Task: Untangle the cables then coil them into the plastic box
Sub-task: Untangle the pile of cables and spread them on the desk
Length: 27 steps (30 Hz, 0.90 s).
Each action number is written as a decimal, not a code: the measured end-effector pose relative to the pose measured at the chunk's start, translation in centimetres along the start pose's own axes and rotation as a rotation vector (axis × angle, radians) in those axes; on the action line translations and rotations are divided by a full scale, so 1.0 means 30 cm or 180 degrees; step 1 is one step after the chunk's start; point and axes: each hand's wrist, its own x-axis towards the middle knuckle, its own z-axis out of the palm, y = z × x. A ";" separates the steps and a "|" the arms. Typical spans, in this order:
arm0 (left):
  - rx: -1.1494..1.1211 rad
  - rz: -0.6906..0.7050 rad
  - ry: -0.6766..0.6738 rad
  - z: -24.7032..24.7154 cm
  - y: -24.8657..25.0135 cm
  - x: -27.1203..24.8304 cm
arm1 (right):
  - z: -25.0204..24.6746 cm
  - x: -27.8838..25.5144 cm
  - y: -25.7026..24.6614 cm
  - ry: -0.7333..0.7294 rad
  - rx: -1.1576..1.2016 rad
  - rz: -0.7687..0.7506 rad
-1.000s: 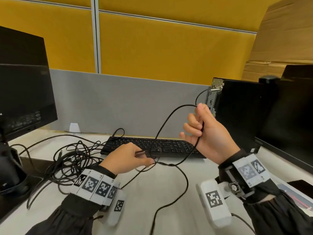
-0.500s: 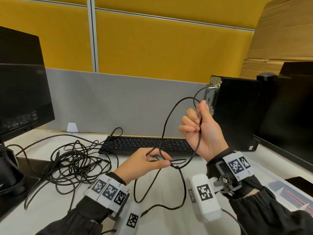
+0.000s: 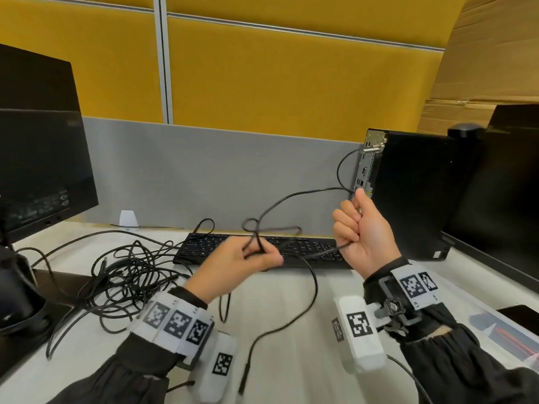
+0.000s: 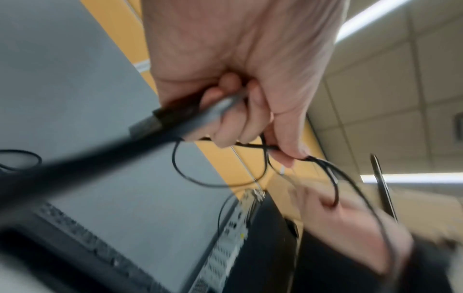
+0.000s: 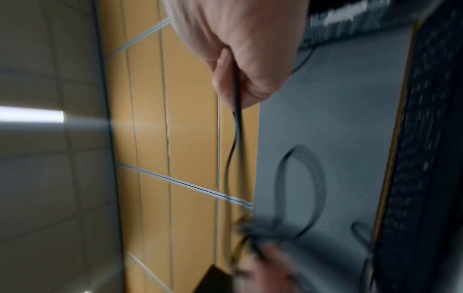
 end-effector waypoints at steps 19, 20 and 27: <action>0.0181 -0.0039 0.1261 -0.042 0.038 -0.004 | -0.014 -0.109 0.108 -0.1429 -0.4983 -0.0739; 0.0381 0.0000 0.1224 -0.051 0.036 -0.004 | -0.011 -0.112 0.092 -0.1468 -0.4939 -0.0675; 0.1249 0.0178 0.1247 -0.064 0.018 -0.003 | -0.033 -0.108 0.064 -0.0653 -0.4638 -0.1687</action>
